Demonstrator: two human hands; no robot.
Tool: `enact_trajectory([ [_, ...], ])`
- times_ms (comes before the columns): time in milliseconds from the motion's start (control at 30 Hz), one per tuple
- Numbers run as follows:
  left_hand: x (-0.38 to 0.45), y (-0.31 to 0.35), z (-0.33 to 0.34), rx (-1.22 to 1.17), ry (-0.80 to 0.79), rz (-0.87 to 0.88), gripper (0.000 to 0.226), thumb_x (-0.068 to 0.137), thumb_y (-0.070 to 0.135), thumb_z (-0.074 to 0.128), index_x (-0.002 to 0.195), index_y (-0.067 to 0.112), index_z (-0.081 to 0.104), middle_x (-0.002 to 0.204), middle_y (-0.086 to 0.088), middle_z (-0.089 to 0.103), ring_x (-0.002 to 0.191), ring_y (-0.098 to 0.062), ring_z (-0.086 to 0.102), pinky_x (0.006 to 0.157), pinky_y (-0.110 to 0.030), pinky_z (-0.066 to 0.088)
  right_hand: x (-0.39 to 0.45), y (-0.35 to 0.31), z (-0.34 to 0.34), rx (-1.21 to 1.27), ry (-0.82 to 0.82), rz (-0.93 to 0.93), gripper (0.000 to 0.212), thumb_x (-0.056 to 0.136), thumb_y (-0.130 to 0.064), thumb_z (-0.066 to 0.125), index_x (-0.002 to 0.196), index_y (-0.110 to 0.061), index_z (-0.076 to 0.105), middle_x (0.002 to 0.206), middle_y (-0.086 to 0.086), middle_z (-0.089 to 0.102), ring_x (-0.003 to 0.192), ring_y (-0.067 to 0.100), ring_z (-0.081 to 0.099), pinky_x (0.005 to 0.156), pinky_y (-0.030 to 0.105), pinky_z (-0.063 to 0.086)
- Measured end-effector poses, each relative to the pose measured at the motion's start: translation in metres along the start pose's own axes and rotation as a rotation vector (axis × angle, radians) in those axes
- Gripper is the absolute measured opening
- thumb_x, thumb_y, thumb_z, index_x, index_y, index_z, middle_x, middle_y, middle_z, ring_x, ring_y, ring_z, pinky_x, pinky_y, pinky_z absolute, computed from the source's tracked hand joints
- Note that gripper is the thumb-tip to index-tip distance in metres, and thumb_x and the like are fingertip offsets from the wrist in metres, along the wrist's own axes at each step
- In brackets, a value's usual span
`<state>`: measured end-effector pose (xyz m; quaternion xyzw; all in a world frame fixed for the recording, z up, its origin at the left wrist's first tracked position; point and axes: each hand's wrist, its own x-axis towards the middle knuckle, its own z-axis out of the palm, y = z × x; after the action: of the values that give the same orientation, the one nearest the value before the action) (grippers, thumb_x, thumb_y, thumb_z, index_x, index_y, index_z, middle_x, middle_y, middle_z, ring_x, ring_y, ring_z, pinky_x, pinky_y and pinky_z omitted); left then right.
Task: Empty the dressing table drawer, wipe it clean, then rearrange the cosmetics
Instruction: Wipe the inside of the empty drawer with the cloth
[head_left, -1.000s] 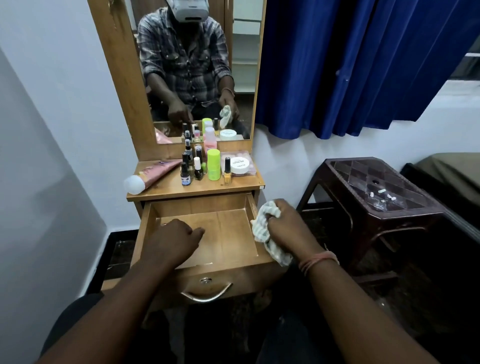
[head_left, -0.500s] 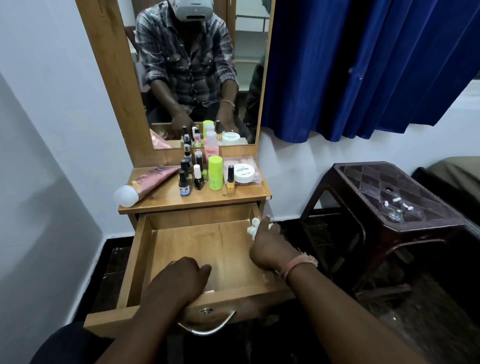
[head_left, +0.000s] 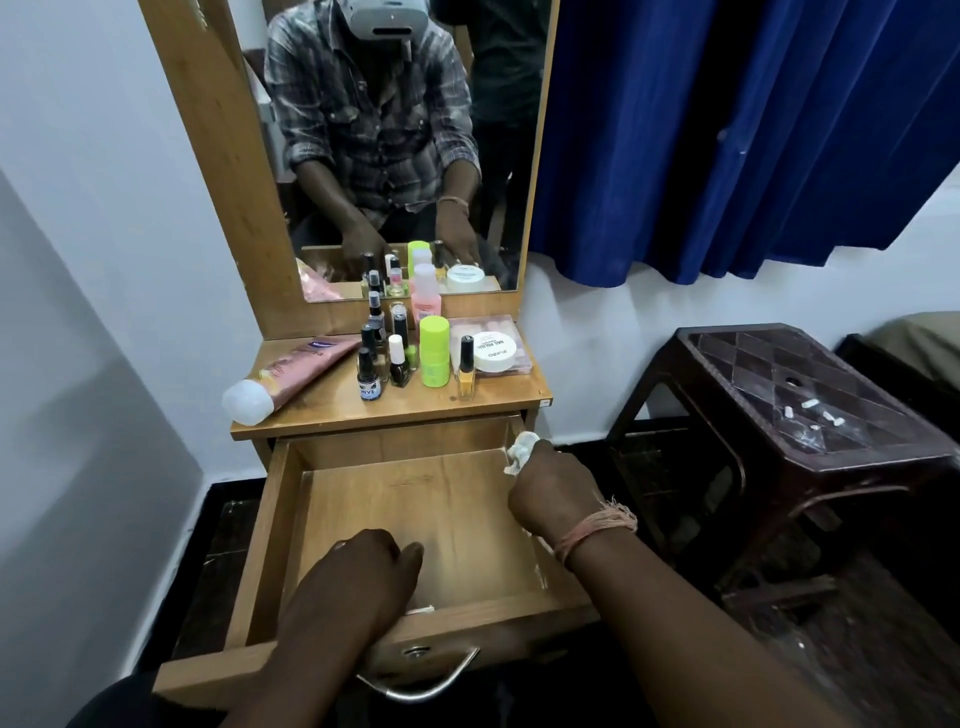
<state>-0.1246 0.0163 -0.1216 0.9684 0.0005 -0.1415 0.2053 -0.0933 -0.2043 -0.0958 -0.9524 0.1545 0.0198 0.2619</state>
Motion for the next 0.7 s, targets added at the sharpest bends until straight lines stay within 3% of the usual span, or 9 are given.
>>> enact_trajectory([
  [67,-0.002,0.003,-0.002,0.008,0.023,0.022,0.041,0.101,0.059,0.044,0.091,0.028,0.067,0.088,0.005,0.067,0.081,-0.007,0.059,0.075,-0.031,0.052,0.009,-0.004,0.005,0.058,0.059,0.014,0.021,0.097,-0.017,0.05,0.117,-0.021,0.056,0.094,-0.004,0.06,0.106,0.023,0.066,0.066,0.018,0.032],
  [167,-0.003,0.002,-0.003,-0.006,0.024,0.025,0.04,0.101,0.058,0.045,0.094,0.027,0.068,0.089,0.004,0.068,0.082,-0.008,0.062,0.078,-0.033,0.054,0.02,-0.016,0.005,0.106,0.095,0.04,0.032,0.1,-0.019,0.044,0.132,-0.022,0.051,0.123,0.015,0.06,0.114,0.034,0.06,0.083,0.032,0.042],
  [300,-0.002,0.001,-0.003,-0.037,0.04,-0.008,0.04,0.098,0.056,0.047,0.085,0.025,0.068,0.085,0.002,0.068,0.078,-0.013,0.063,0.076,-0.034,0.055,0.019,-0.016,0.008,0.005,0.108,-0.002,0.037,0.103,-0.026,0.04,0.14,-0.019,0.041,0.124,0.023,0.054,0.106,0.042,0.061,0.082,0.041,0.047],
  [500,0.0,0.002,-0.003,-0.082,0.041,-0.067,0.04,0.094,0.055,0.05,0.079,0.022,0.068,0.085,-0.002,0.067,0.077,-0.017,0.063,0.074,-0.034,0.055,-0.012,-0.005,0.005,-0.192,0.038,-0.116,0.053,0.097,-0.021,0.044,0.149,-0.026,0.035,0.12,0.021,0.056,0.1,0.04,0.063,0.076,0.039,0.048],
  [600,-0.006,0.001,-0.005,-0.136,0.099,-0.05,0.042,0.095,0.049,0.049,0.073,0.018,0.067,0.076,-0.003,0.068,0.075,-0.018,0.064,0.075,-0.035,0.056,-0.033,0.001,-0.008,-0.207,-0.026,-0.129,0.048,0.099,-0.025,0.044,0.147,-0.026,0.039,0.124,0.017,0.062,0.107,0.036,0.063,0.084,0.038,0.048],
  [700,-0.01,0.002,-0.01,-0.206,0.164,-0.017,0.041,0.097,0.044,0.051,0.071,0.017,0.067,0.071,-0.002,0.067,0.074,-0.017,0.064,0.072,-0.034,0.056,-0.058,-0.003,-0.032,-0.38,-0.21,-0.169,0.046,0.103,-0.024,0.045,0.149,-0.026,0.037,0.141,0.006,0.055,0.125,0.028,0.056,0.095,0.032,0.044],
])
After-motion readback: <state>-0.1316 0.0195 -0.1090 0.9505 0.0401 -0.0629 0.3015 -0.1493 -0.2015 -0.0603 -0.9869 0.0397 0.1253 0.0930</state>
